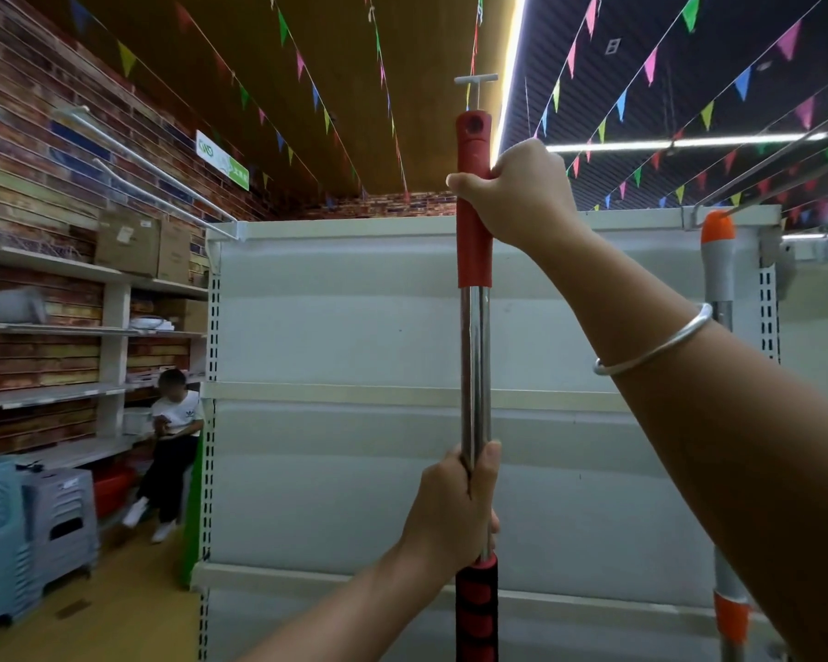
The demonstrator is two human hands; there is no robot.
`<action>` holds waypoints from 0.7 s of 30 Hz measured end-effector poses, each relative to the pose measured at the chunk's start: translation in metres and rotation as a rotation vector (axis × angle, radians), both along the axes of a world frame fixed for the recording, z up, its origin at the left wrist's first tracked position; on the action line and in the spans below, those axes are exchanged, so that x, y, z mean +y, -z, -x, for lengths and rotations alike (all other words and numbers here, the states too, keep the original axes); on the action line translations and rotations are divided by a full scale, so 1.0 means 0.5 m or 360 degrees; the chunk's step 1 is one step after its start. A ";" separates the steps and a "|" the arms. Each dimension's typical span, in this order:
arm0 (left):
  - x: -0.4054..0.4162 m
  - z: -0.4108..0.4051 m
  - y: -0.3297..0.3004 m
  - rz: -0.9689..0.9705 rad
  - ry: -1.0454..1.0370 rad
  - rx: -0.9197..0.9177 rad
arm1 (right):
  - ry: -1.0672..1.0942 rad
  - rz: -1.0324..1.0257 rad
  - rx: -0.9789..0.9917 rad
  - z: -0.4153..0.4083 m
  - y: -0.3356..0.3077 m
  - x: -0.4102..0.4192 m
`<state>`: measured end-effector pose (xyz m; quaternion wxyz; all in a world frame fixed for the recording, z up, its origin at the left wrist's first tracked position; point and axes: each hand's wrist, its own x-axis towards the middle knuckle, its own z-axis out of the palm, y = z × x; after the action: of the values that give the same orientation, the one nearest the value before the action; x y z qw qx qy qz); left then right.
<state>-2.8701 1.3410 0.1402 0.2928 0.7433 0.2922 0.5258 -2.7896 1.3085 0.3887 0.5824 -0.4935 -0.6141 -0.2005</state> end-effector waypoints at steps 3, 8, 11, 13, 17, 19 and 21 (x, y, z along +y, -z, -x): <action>0.002 0.000 -0.001 -0.0019 -0.0015 0.0013 | -0.0010 0.0006 0.0010 0.000 0.000 -0.002; 0.014 0.004 -0.002 -0.0035 -0.0070 0.0058 | -0.0014 0.0054 0.0049 0.005 0.000 0.005; 0.024 0.003 -0.005 0.0015 -0.0080 0.0059 | -0.0004 0.0069 0.0066 0.004 -0.001 0.016; 0.033 0.001 -0.007 0.0042 -0.0085 0.0077 | 0.0025 0.0103 0.0074 0.001 -0.002 0.026; 0.059 -0.006 0.000 0.0069 -0.0121 0.0196 | -0.0005 0.0211 0.0107 -0.012 0.007 0.060; 0.074 -0.010 0.004 0.0080 -0.0152 0.0201 | 0.0024 0.0226 0.0094 -0.018 0.015 0.075; 0.087 -0.018 0.000 0.0098 -0.0125 0.0156 | 0.0045 0.0207 0.0098 -0.024 0.015 0.085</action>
<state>-2.8613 1.3843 0.1402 0.2801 0.7468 0.3511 0.4905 -2.7777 1.3512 0.3810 0.5647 -0.5448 -0.6007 -0.1531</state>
